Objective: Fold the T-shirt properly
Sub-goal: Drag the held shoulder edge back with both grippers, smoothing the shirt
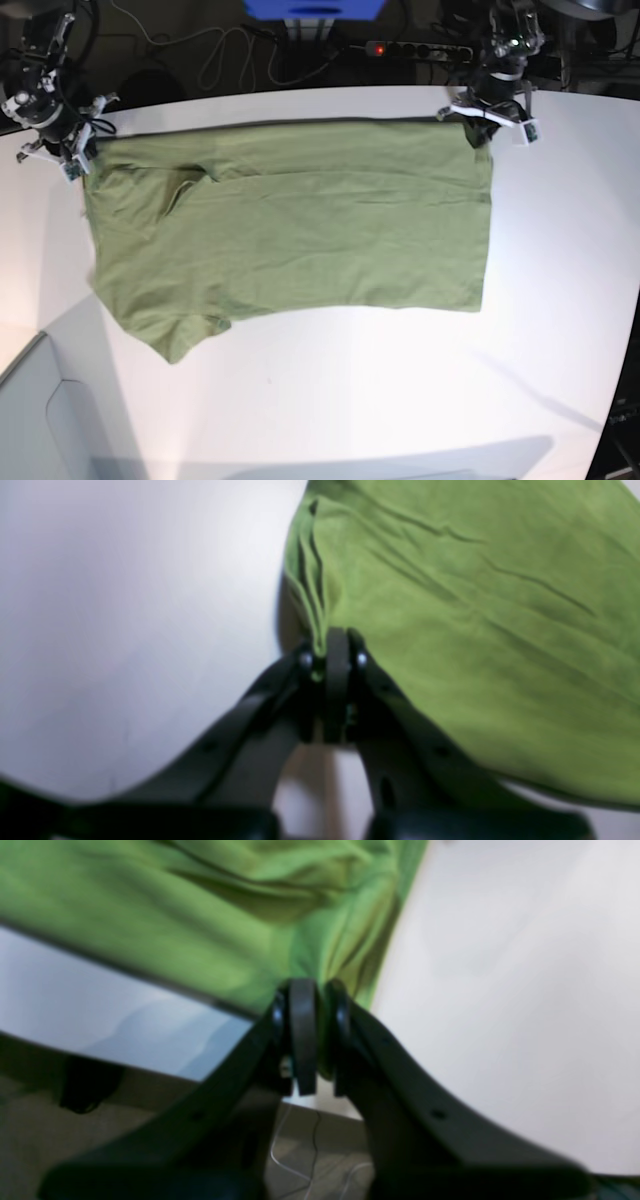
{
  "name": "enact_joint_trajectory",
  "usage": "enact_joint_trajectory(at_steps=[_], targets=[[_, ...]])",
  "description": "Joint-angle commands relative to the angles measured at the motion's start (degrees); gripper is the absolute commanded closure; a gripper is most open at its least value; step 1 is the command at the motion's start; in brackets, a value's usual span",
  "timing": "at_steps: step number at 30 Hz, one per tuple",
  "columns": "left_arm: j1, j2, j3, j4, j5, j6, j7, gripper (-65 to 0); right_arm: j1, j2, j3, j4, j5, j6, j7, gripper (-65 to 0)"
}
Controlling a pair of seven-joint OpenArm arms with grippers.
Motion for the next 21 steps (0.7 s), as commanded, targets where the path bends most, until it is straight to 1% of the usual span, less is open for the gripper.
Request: enact_joint_trajectory(at_steps=[1, 4, 7, 10, 21], targets=[[1.19, -0.17, -0.93, 1.41, -0.25, -0.21, -1.28, 0.0, -0.86, 1.07, 0.45, 1.83, 0.65, 0.65, 0.92, -0.1], [2.51, 1.42, -2.25, 1.41, -0.25, -0.29, -1.19, 0.0, -2.62, 1.07, 0.45, 3.06, 0.65, 0.65, 0.92, -0.1], [4.00, 2.21, -3.66, 1.41, -0.25, -0.38, -1.19, 0.0, -3.06, 1.16, 0.45, 3.06, 0.56, 0.65, 0.92, -0.1], [5.58, 2.12, -3.75, 1.41, -0.25, -0.38, -1.19, 0.0, -3.85, 1.25, 2.03, 3.06, 0.56, 0.65, -0.04, -0.1], [7.34, 2.21, -3.75, 1.41, -0.25, -0.38, -1.10, 0.0, -6.31, 1.16, 2.03, 3.15, 0.56, 0.65, -0.13, -0.1]])
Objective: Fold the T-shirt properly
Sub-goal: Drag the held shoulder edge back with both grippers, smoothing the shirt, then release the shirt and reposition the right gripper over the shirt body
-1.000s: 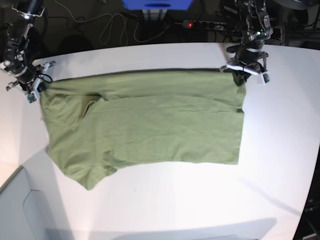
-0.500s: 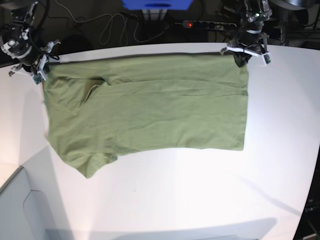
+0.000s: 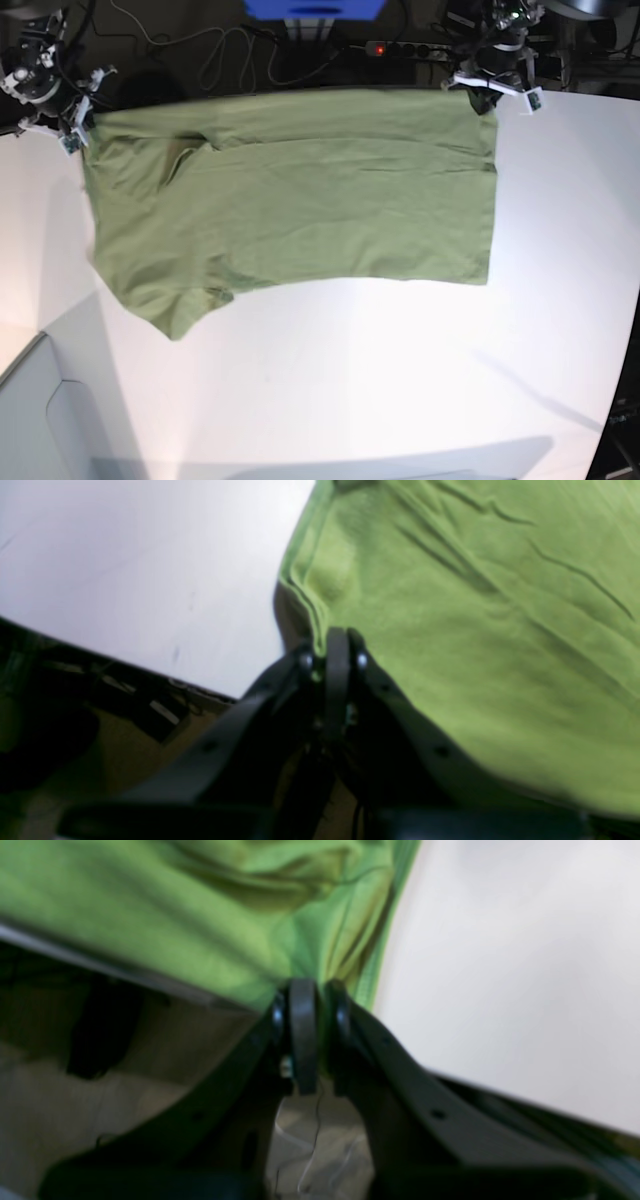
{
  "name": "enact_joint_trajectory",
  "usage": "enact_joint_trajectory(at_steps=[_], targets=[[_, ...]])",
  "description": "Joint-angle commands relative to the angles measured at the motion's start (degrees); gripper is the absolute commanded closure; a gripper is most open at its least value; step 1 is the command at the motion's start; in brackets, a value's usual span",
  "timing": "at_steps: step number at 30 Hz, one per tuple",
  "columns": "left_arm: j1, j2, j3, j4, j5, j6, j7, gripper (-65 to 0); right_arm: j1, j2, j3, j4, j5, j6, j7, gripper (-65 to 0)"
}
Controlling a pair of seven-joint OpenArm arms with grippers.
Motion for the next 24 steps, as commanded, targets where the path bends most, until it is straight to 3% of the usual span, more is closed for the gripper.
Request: enact_joint_trajectory(at_steps=[1, 13, 18, 21, 24], targets=[[1.55, -0.26, -0.29, 1.06, -0.05, -0.12, -1.08, 0.0, 0.05, 1.01, 0.56, 0.83, 0.08, 0.62, 0.74, -0.1], [1.73, -0.26, -0.29, 1.06, -0.05, -0.03, -1.08, -0.6, 0.05, 0.92, 0.39, 0.83, 0.08, 0.62, 0.74, -1.7], [2.52, -0.18, -0.29, 1.15, -0.14, 0.06, -1.08, -21.2, 0.05, 0.92, 0.74, 0.83, 0.08, 0.62, 0.74, -21.5], [3.05, -0.18, -0.29, 3.26, -0.14, -0.03, -1.08, -26.2, 0.05, 0.92, 0.92, 0.92, 0.25, 0.62, 0.83, -34.2], [3.75, -0.18, -0.38, 6.07, -0.14, 0.14, -1.08, -26.6, 0.05, -0.05, 3.73, 2.59, 0.43, 0.62, 1.09, -39.5]])
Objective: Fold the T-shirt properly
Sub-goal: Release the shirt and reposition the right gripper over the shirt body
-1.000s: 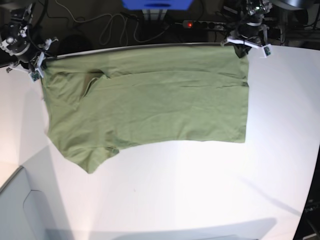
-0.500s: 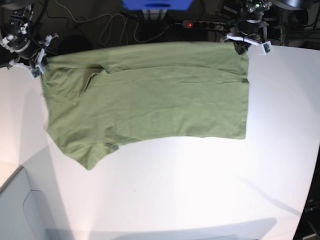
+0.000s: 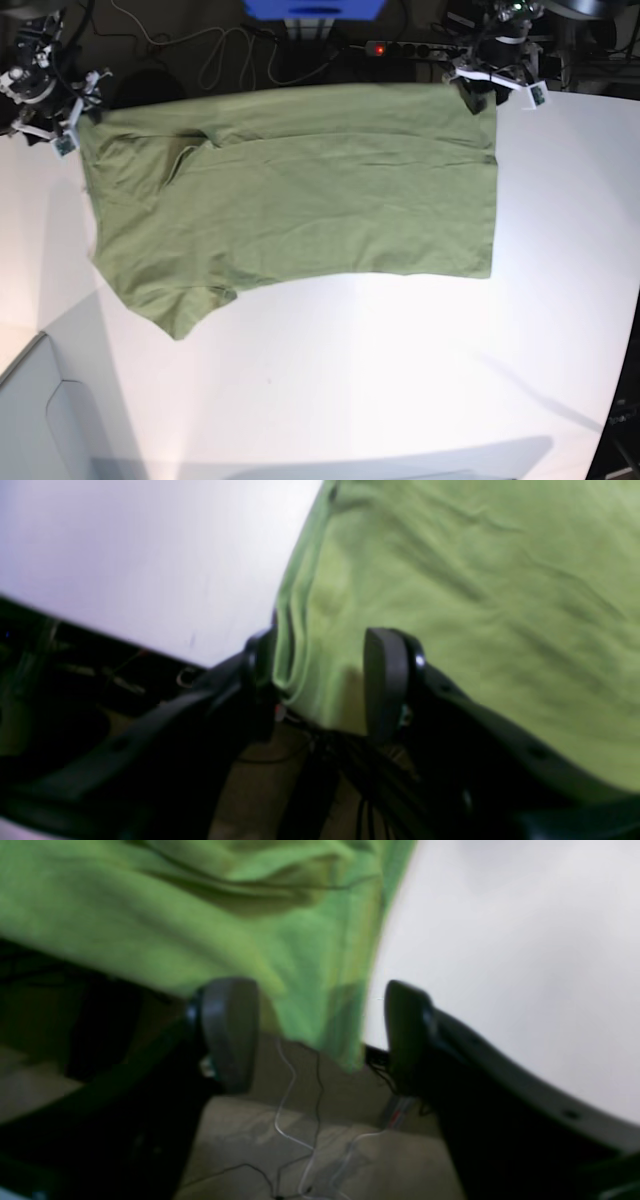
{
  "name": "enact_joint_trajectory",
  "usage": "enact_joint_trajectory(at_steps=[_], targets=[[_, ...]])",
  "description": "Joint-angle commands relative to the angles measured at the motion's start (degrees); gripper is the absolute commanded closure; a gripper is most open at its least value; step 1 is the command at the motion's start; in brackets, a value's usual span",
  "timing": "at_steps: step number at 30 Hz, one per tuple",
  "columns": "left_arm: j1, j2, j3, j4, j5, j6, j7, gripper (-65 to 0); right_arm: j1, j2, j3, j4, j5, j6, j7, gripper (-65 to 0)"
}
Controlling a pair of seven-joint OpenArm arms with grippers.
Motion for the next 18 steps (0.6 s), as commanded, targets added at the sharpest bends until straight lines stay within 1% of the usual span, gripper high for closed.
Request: enact_joint_trajectory(at_steps=[1, 4, 7, 10, 12, 13, 15, 18], targets=[[0.76, -0.20, -0.32, 1.93, -0.20, -0.10, -1.10, -26.7, -0.15, -0.19, 1.15, 2.42, 0.69, 0.62, 1.14, -39.5], [0.84, -0.20, -0.32, 3.16, -0.20, -0.10, -1.10, -26.8, -0.15, -1.94, 2.91, 6.64, 0.69, 0.62, 0.87, -39.5], [1.55, -0.20, -0.32, 3.51, -0.20, -0.27, -1.10, -26.8, -0.24, -4.58, 3.18, 11.04, 0.43, 0.62, 0.79, -39.5], [1.46, -0.20, -0.32, 3.51, -0.20, -0.27, -1.10, -26.8, -1.29, -6.87, 1.68, 13.59, 0.43, 0.62, 0.79, -38.3], [1.28, -0.20, -0.32, 3.51, -0.20, -0.27, -1.10, -26.8, -1.64, -7.04, -1.22, 13.68, 0.43, 0.62, 0.79, -34.9], [1.20, -0.20, -0.32, 3.60, -0.20, -0.27, -1.10, -26.8, -1.73, -7.04, -2.54, 13.68, 0.43, 0.62, 0.79, -31.6], [1.20, -0.20, -0.32, 3.68, -0.20, -0.27, -1.10, -26.8, -1.73, -7.13, -5.00, 13.24, 0.34, 0.62, 0.79, -22.4], [1.11, -0.29, -0.32, 3.68, -0.20, -0.27, -1.10, -26.8, -1.29, -7.22, -8.25, 12.01, 0.34, 0.62, 0.79, -4.4]])
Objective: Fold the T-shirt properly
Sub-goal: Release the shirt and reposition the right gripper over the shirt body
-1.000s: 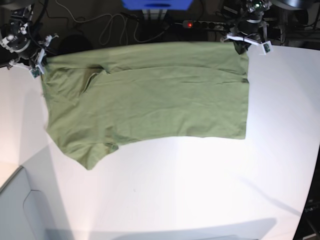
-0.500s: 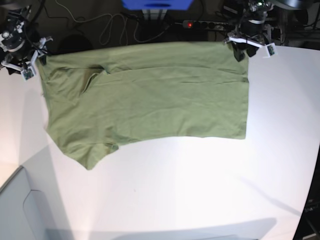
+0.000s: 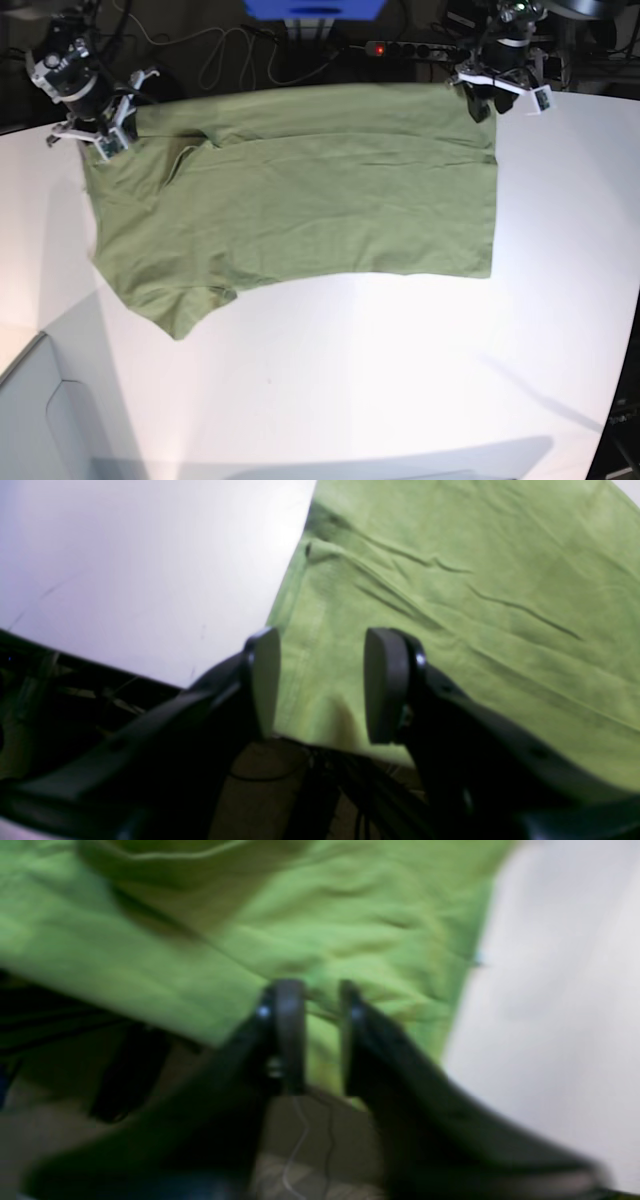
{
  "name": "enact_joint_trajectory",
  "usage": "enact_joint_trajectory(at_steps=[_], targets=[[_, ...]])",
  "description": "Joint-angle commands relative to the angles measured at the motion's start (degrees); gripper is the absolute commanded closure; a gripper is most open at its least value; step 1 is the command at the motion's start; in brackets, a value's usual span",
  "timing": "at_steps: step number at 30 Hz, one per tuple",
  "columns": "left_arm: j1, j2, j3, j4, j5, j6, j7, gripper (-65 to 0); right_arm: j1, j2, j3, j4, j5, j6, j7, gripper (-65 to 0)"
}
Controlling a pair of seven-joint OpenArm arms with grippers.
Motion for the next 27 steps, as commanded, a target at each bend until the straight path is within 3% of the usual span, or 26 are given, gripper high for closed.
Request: enact_joint_trajectory(at_steps=[1, 19, 27], targets=[[0.58, -0.33, -0.23, 1.21, -0.18, -0.23, -1.10, -26.8, 0.26, 0.54, -0.54, 0.33, 0.56, 0.62, 0.98, 0.0], [0.50, -0.68, -0.23, 1.21, -0.09, -0.23, -1.10, -26.8, 4.48, 0.45, -12.94, -2.92, 0.56, 0.62, 0.81, 0.0], [0.50, -0.68, -0.23, 1.21, -0.09, -0.14, -1.10, -26.8, 9.76, 0.45, -13.38, -6.96, 0.65, 0.62, -2.62, 0.0]])
